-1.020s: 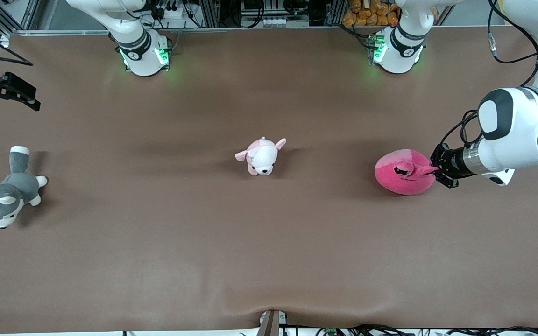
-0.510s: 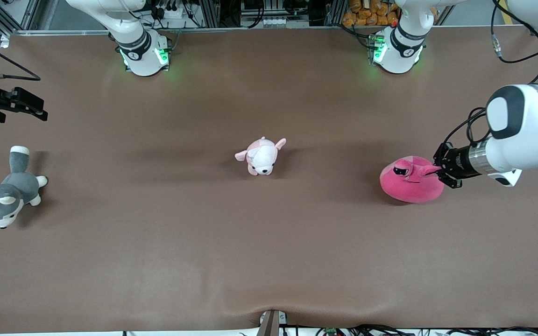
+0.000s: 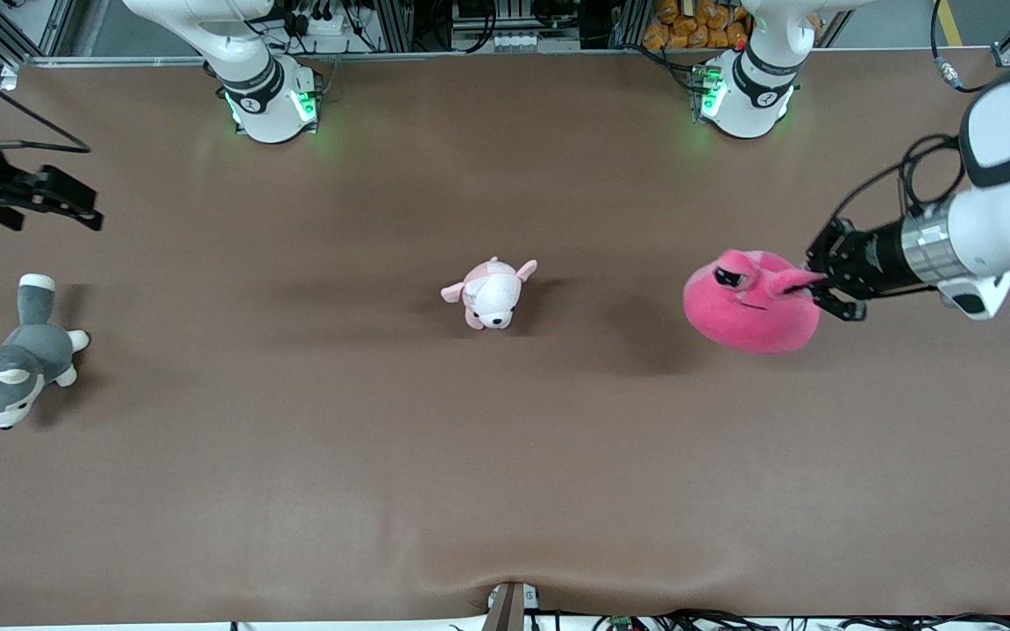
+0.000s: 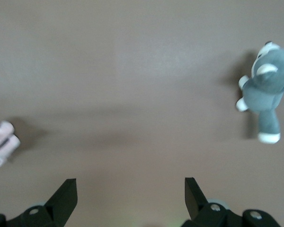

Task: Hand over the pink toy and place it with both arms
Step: 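Carry the pink plush toward the right gripper while the right gripper approaches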

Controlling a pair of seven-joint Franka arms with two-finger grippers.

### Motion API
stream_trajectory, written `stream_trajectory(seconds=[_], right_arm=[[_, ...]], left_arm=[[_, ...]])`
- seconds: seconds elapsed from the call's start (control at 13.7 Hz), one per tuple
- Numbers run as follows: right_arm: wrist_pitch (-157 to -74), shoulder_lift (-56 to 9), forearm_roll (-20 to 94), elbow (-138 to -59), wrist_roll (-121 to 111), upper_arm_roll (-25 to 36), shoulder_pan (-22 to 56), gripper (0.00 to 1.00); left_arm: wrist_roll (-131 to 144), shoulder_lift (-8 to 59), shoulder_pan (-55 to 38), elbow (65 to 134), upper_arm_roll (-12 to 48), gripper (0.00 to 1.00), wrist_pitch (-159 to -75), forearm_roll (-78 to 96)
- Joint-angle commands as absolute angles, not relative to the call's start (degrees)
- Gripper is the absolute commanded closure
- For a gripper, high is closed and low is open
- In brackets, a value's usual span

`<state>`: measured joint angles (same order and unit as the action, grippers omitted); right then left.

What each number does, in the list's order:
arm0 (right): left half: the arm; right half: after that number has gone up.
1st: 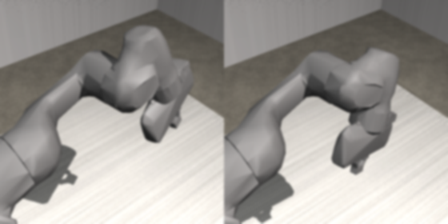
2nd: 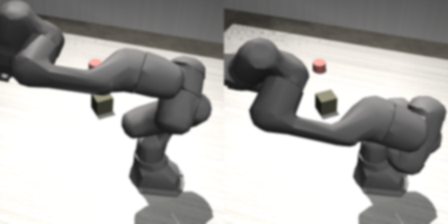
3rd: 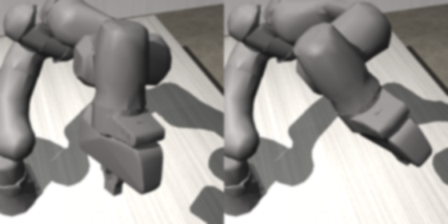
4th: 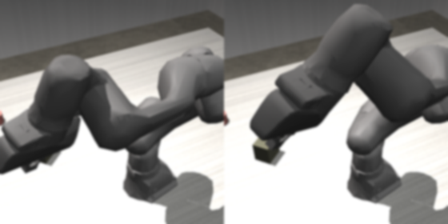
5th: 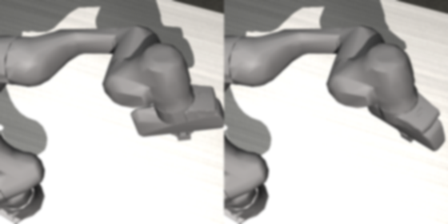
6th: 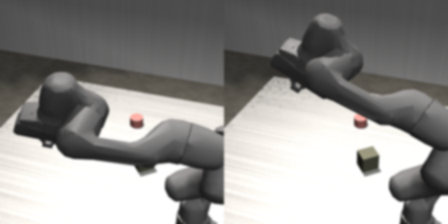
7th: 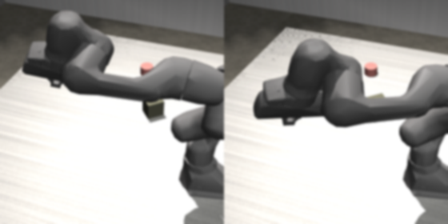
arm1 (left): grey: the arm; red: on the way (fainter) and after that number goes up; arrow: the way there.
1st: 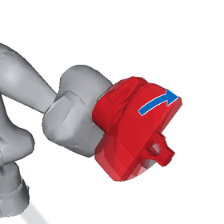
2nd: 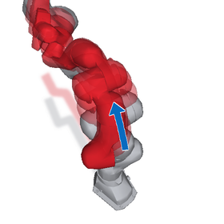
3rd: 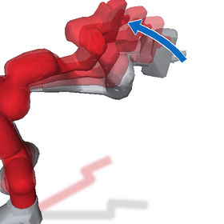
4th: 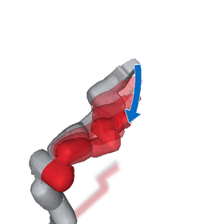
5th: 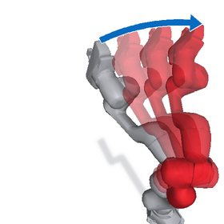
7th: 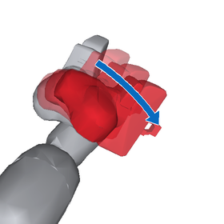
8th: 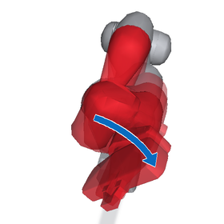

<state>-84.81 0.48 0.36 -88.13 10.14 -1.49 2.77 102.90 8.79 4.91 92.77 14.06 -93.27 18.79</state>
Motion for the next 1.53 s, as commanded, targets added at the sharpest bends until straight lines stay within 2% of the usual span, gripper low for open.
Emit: stream_trajectory(seconds=[0.0,0.15,0.29,0.8,1.17,1.38,1.46], right_arm=[[-84.3,-1.6,5.5,-86.0,28.3,-1.4,7.5,0.00],[-84.8,-3.0,12.5,-85.9,40.8,-1.4,10.0,0.00],[-86.6,-5.2,15.0,-84.6,51.5,-1.4,13.3,0.00],[-102.2,-12.8,15.1,-80.4,85.2,-1.4,26.3,0.00],[-103.5,-15.5,15.2,-79.4,96.5,-1.5,31.4,0.00],[-108.4,-17.1,15.1,-79.3,104.2,-1.5,33.1,0.00],[-109.9,-17.7,15.1,-79.3,105.9,-1.5,33.8,0.16]], left_arm=[[113.7,9.8,4.5,87.5,20.4,1.00,-92.1,22.0],[124.1,11.0,2.4,85.6,23.6,1.00,-94.4,21.8],[130.4,12.0,-2.2,83.2,23.8,1.00,-96.2,21.7],[149.1,15.6,-15.5,80.8,23.3,1.00,-109.0,20.0],[155.3,18.4,-20.1,80.7,23.2,1.00,-113.2,18.5],[156.2,19.3,-21.1,80.7,23.3,1.00,-114.1,18.5],[156.3,19.6,-21.4,80.7,23.3,1.00,-114.1,18.6]])
